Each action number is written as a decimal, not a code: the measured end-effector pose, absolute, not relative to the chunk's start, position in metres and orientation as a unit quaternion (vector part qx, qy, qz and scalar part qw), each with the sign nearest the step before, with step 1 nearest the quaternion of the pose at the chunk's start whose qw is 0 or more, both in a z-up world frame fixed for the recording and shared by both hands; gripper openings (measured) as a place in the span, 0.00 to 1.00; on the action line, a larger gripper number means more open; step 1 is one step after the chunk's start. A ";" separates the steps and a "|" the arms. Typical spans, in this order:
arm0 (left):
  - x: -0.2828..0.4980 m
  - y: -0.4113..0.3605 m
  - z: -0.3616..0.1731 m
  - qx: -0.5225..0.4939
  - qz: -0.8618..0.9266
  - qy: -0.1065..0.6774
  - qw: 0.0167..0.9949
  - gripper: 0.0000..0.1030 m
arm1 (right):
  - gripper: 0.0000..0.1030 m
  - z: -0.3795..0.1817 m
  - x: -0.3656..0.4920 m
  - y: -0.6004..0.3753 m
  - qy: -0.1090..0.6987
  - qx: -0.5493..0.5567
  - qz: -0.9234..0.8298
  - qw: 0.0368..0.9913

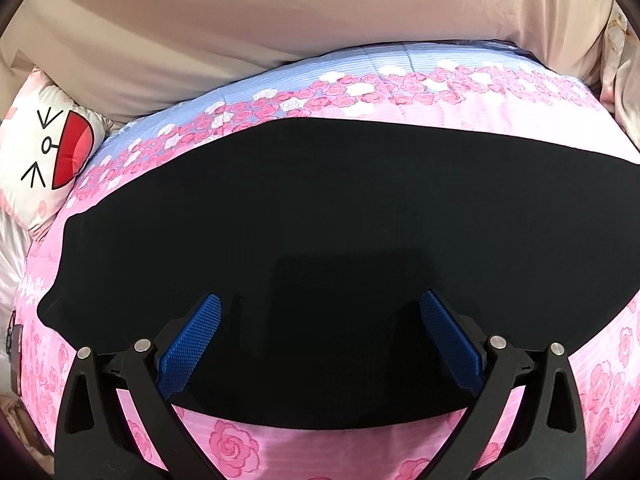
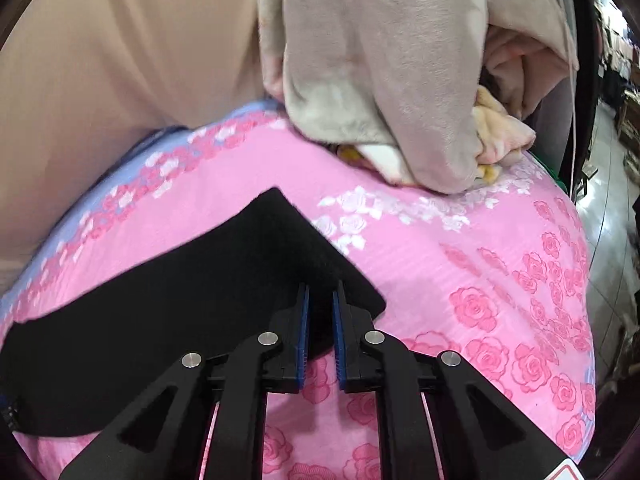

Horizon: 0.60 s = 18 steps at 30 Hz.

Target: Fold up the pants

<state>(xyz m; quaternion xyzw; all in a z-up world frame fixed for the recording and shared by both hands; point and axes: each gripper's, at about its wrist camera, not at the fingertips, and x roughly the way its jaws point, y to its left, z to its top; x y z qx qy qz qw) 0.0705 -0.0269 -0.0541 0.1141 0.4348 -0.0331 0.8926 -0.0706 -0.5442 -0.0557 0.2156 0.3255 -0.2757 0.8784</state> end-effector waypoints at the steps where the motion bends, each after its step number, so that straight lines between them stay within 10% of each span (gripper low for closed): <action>1: 0.071 -0.029 -0.054 0.113 -0.038 0.435 0.892 0.95 | 0.14 -0.059 -0.071 -0.550 0.324 0.232 -0.272 0.876; 14: 0.052 -0.129 -0.056 0.153 -0.179 0.427 0.873 0.95 | 0.07 -0.075 -0.078 -0.572 0.339 0.255 -0.255 0.869; 18: 0.050 -0.140 -0.065 0.159 -0.176 0.427 0.873 0.95 | 0.31 -0.063 -0.085 -0.564 0.328 0.230 -0.255 0.880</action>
